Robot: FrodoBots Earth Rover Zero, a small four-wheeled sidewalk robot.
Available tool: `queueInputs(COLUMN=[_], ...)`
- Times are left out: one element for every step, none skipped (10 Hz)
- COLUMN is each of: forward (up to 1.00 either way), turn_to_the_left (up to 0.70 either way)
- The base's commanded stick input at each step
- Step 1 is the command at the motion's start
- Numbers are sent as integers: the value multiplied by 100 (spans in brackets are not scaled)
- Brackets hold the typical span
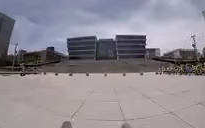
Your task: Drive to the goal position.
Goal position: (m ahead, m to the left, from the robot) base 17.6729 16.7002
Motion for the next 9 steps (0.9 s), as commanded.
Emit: queueInputs(forward=[70, 70, 70, 70, 70, 70, 70, 70, 70], turn_to_the_left=[0, 0, 0, -1, -2, -2, -3, -3, -3])
